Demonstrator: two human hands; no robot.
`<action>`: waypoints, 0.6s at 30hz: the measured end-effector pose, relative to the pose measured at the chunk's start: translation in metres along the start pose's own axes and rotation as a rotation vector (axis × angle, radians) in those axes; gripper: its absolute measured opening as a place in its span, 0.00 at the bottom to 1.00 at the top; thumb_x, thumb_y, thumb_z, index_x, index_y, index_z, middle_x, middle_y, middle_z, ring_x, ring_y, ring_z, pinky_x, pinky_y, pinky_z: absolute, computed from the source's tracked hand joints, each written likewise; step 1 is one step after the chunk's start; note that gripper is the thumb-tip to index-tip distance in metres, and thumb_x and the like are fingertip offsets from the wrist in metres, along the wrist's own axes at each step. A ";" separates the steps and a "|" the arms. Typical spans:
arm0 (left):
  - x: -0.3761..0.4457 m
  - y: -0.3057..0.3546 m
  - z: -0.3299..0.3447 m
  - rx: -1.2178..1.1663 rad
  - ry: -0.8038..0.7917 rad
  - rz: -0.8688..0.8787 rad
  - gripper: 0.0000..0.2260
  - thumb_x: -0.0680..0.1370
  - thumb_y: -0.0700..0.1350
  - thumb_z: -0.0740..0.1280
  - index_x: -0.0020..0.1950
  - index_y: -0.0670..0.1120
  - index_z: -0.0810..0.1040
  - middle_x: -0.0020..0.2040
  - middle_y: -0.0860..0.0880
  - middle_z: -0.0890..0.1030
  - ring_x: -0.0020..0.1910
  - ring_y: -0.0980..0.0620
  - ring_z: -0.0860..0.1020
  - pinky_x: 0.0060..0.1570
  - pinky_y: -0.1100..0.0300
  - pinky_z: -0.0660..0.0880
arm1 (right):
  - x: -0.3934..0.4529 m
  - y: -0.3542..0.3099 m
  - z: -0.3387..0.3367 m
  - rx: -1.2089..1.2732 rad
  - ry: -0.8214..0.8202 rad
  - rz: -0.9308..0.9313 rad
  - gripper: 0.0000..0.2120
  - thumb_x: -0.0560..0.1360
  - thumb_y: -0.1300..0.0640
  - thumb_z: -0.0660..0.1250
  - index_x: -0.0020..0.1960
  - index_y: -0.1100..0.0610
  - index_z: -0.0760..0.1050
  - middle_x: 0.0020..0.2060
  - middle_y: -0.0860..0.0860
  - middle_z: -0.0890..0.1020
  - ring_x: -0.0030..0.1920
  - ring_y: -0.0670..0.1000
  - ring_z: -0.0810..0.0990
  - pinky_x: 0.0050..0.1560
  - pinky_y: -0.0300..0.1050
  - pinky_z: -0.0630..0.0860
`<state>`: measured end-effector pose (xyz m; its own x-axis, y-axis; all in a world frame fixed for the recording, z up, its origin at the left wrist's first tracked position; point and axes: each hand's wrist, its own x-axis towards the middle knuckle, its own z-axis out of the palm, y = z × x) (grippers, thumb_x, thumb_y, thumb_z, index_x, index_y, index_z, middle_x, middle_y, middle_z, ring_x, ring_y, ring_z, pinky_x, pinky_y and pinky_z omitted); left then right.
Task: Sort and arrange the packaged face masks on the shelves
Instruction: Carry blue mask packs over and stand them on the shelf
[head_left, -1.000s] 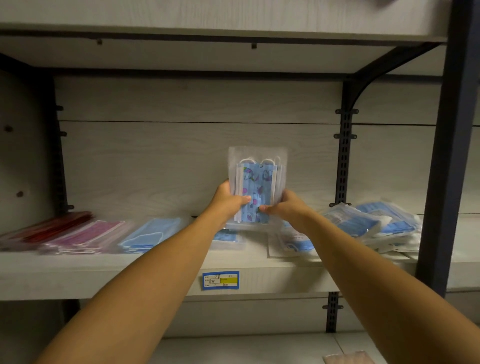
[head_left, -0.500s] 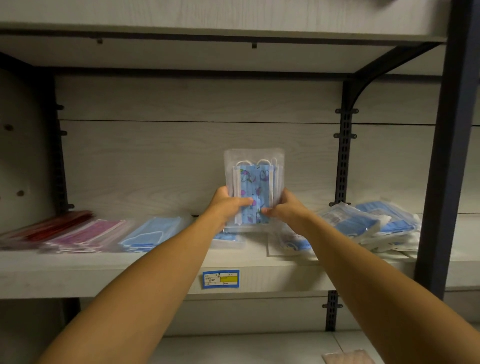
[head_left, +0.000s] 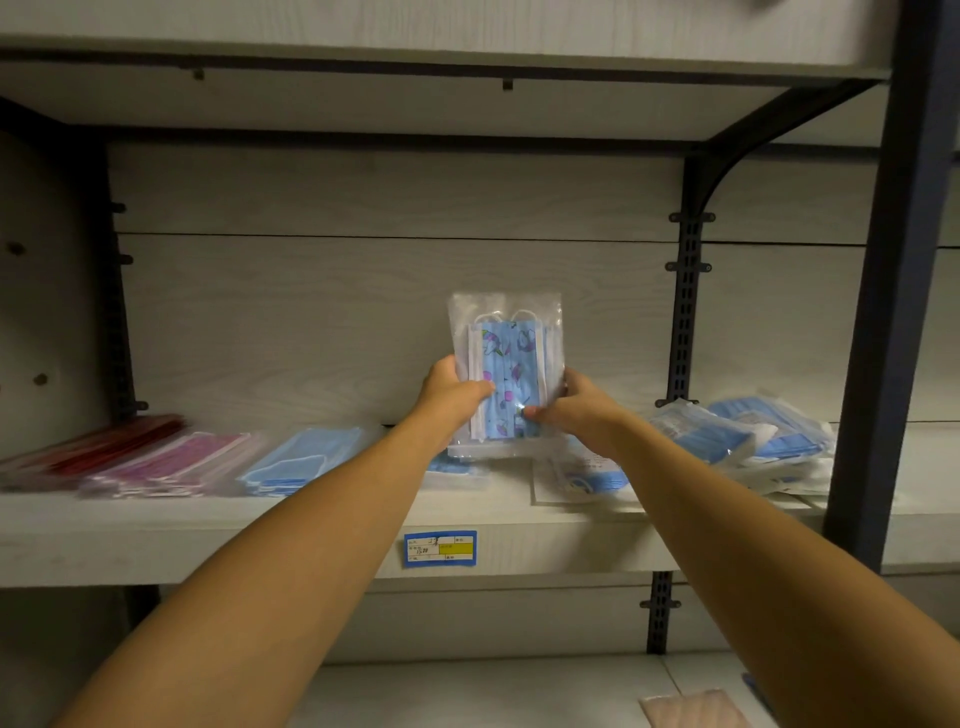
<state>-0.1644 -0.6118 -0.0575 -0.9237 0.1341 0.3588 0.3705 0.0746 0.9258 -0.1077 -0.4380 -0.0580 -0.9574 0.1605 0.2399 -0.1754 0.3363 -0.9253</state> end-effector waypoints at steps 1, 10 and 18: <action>-0.001 0.001 0.001 -0.008 0.010 0.005 0.16 0.75 0.37 0.73 0.61 0.46 0.77 0.54 0.47 0.83 0.53 0.46 0.83 0.57 0.46 0.81 | 0.000 0.000 -0.002 -0.004 -0.008 -0.003 0.20 0.74 0.66 0.74 0.59 0.55 0.70 0.49 0.51 0.81 0.47 0.49 0.82 0.42 0.43 0.81; 0.002 -0.003 -0.002 -0.047 0.054 -0.010 0.13 0.76 0.36 0.72 0.59 0.46 0.76 0.52 0.47 0.83 0.52 0.47 0.83 0.56 0.48 0.81 | -0.001 0.005 -0.022 -0.140 0.038 0.055 0.08 0.77 0.60 0.73 0.53 0.61 0.77 0.46 0.57 0.83 0.45 0.54 0.83 0.55 0.53 0.83; 0.002 -0.003 -0.011 -0.094 0.075 -0.013 0.12 0.77 0.34 0.70 0.56 0.48 0.76 0.48 0.50 0.82 0.50 0.47 0.83 0.54 0.50 0.81 | -0.004 0.001 -0.031 -0.926 0.167 0.309 0.08 0.77 0.56 0.69 0.45 0.59 0.72 0.42 0.56 0.78 0.39 0.55 0.79 0.36 0.45 0.75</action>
<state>-0.1681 -0.6225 -0.0584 -0.9344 0.0593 0.3511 0.3508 -0.0172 0.9363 -0.0972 -0.4095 -0.0506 -0.8739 0.4683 0.1302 0.3934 0.8387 -0.3765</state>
